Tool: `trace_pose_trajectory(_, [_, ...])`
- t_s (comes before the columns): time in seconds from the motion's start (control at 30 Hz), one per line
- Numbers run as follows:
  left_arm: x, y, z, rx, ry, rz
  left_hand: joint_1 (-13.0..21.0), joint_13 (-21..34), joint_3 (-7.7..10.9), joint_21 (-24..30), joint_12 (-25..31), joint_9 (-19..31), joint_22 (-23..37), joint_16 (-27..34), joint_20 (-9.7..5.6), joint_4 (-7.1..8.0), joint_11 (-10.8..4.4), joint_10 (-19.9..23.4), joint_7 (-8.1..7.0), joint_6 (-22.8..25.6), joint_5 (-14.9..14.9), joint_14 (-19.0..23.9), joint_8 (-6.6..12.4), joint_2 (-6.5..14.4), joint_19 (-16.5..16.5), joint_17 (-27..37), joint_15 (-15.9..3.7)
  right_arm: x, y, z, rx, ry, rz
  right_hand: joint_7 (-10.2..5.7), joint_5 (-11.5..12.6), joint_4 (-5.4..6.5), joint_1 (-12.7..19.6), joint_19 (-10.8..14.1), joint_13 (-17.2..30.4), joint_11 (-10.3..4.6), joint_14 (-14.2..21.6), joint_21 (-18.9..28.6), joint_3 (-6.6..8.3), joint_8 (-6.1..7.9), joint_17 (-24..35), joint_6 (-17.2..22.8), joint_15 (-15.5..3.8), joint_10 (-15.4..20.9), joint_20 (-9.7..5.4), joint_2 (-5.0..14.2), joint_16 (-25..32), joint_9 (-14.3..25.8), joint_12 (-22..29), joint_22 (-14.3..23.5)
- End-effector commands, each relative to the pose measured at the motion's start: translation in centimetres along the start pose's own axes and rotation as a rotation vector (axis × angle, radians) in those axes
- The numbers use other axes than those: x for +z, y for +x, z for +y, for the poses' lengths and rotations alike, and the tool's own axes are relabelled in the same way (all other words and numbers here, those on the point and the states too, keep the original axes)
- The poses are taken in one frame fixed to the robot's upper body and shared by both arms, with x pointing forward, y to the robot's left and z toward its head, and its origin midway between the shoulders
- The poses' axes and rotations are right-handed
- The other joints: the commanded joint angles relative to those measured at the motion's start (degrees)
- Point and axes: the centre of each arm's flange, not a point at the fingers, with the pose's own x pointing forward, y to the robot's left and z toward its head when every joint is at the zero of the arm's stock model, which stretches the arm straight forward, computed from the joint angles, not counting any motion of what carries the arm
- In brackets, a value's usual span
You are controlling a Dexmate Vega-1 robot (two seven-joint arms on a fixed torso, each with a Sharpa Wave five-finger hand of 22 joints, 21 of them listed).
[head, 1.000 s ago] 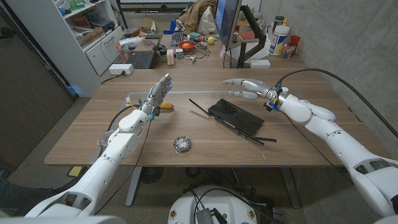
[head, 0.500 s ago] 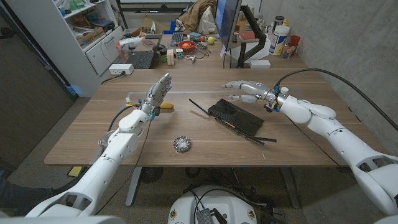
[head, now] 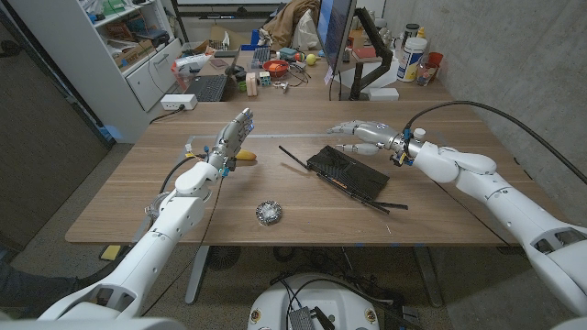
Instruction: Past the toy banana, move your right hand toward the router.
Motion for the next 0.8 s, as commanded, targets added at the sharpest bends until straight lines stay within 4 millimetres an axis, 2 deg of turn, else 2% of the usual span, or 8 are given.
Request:
trace_pose_trajectory(0.03, [0.1, 0.0, -0.1, 0.001, 0.005, -0.005, 0.16, 0.21, -0.26, -0.12, 0.33, 0.22, 0.07, 0.15, 0.05, 0.07, -0.09, 0.2, 0.14, 0.63, -0.11, -0.44, 0.27, 0.62, 0.0, 0.11, 0.14, 0.0, 0.0, 0.3, 0.033, -0.054, -0.002, -0.19, 0.37, -0.22, -0.53, 0.33, 0.2, -0.26, 0.33, -0.43, 0.22, 0.35, 0.15, 0.21, -1.82, 0.25, -1.9, -0.01, -0.03, 0.13, 0.24, 0.12])
trace_pose_trajectory(0.8, [0.3, 0.2, -0.1, 0.003, 0.007, -0.013, 0.24, 0.21, -0.39, -0.2, 0.33, 0.22, 0.07, 0.15, 0.05, 0.01, -0.24, 0.17, 0.14, 0.66, -0.18, -0.5, 0.21, 0.74, 0.01, 0.1, 0.12, -0.4, 0.0, 1.7, 0.123, -0.093, 0.01, -0.1, 0.49, -0.25, -0.54, 0.32, 0.21, -0.17, 0.09, -1.11, 0.41, 0.4, 0.15, 0.42, -1.68, 0.32, -1.84, 0.13, -0.19, 0.13, 0.25, 0.16])
